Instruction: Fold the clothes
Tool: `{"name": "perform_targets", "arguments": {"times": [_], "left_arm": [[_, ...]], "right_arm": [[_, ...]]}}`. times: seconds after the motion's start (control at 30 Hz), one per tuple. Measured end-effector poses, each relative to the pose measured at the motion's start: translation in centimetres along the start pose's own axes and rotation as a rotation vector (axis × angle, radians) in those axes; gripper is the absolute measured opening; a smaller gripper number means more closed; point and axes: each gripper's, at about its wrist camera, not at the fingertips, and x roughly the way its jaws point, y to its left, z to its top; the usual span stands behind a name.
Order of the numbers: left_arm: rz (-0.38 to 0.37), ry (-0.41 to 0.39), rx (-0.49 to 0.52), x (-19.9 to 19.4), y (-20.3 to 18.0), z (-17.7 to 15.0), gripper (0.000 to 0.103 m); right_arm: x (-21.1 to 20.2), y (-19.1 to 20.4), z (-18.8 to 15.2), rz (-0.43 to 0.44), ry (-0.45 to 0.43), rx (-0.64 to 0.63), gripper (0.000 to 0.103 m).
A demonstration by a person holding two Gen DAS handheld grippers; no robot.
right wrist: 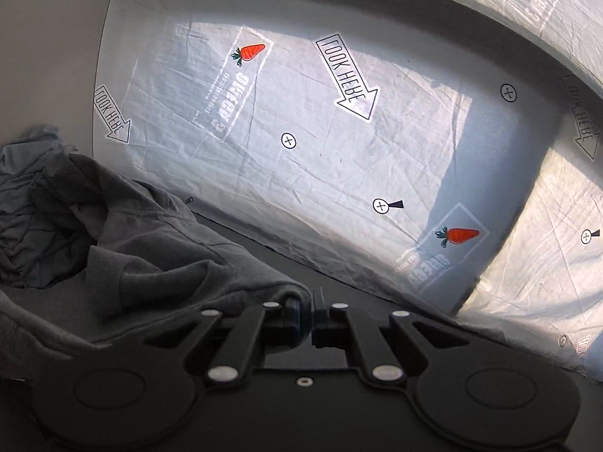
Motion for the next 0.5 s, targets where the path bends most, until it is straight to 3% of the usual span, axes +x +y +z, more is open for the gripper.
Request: {"name": "perform_targets", "arguments": {"times": [0.13, 0.23, 0.5], "left_arm": [[-0.039, 0.004, 0.088, -1.4, -4.5, -3.8, 0.103], [-0.082, 0.018, 0.133, -2.9, -9.0, -7.9, 0.103], [-0.204, -0.02, 0.284, -6.8, -16.7, -17.4, 0.103]], "right_arm": [[-3.6, -7.7, -6.0, -0.107, 0.087, 0.017, 0.005], [-6.3, -14.5, -9.8, -0.22, 0.14, 0.098, 0.005], [-12.4, -28.0, -13.8, -0.464, 0.082, 0.244, 0.006]]}}
